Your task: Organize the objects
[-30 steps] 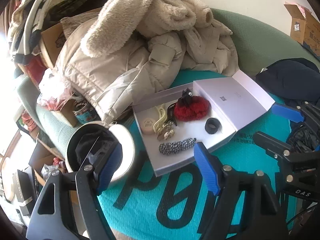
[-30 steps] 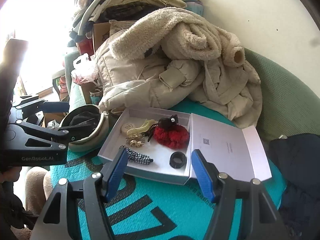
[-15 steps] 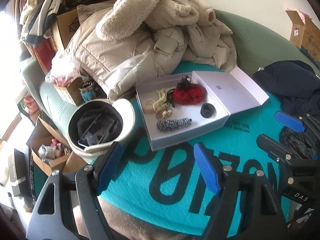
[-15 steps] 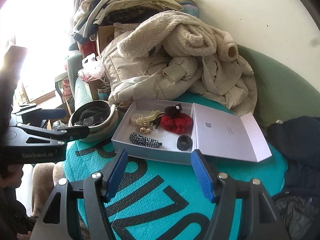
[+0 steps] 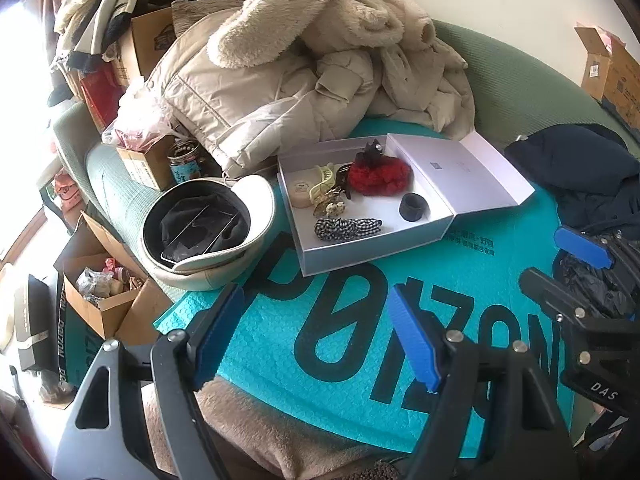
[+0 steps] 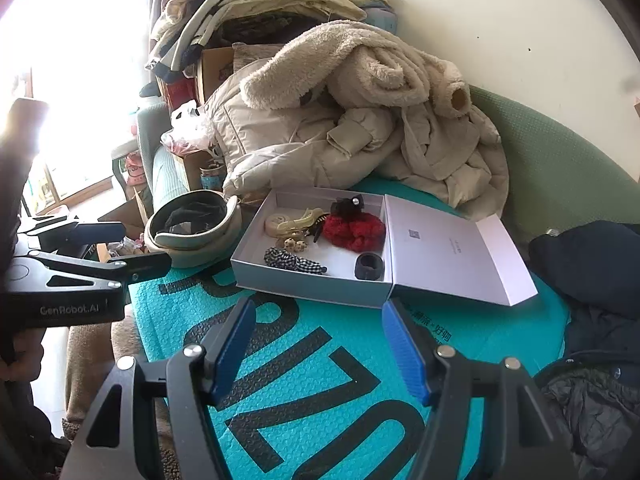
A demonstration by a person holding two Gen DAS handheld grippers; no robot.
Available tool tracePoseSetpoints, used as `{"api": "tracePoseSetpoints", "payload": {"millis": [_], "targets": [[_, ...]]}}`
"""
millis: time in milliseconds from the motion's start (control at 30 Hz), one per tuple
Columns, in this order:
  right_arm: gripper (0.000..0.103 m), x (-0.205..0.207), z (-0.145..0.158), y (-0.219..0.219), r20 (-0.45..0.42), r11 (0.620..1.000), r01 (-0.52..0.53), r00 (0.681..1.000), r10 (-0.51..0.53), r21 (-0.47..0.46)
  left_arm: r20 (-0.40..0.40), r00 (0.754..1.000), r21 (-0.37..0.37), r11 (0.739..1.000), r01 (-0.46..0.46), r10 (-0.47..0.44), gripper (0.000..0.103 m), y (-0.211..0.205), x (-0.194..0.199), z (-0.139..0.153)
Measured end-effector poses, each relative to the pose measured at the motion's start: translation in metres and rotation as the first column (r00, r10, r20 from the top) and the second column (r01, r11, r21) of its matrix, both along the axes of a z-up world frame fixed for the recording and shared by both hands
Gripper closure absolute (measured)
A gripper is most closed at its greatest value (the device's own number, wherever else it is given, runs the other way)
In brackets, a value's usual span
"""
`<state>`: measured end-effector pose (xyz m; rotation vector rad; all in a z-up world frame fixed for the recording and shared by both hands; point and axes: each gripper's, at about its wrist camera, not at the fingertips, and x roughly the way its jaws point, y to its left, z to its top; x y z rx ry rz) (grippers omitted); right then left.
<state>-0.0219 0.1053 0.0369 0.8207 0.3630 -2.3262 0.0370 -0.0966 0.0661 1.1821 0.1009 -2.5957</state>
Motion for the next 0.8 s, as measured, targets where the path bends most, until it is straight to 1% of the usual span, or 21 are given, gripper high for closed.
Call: {"api": "tracePoseSetpoints", "payload": {"millis": [500,800], "targets": [[0.037,0.003,0.007,-0.005,-0.005,1.000,-0.010,1.000,0.010,0.010,0.015,0.999,0.003,0.999,-0.037,0.037,0.030,-0.015,0.004,0.002],[0.037,0.003,0.006,-0.007,0.000,1.000,-0.014,1.000,0.014,0.020,0.021,0.999,-0.003,0.999,-0.038,0.038,0.029,-0.015,0.006,0.001]]}}
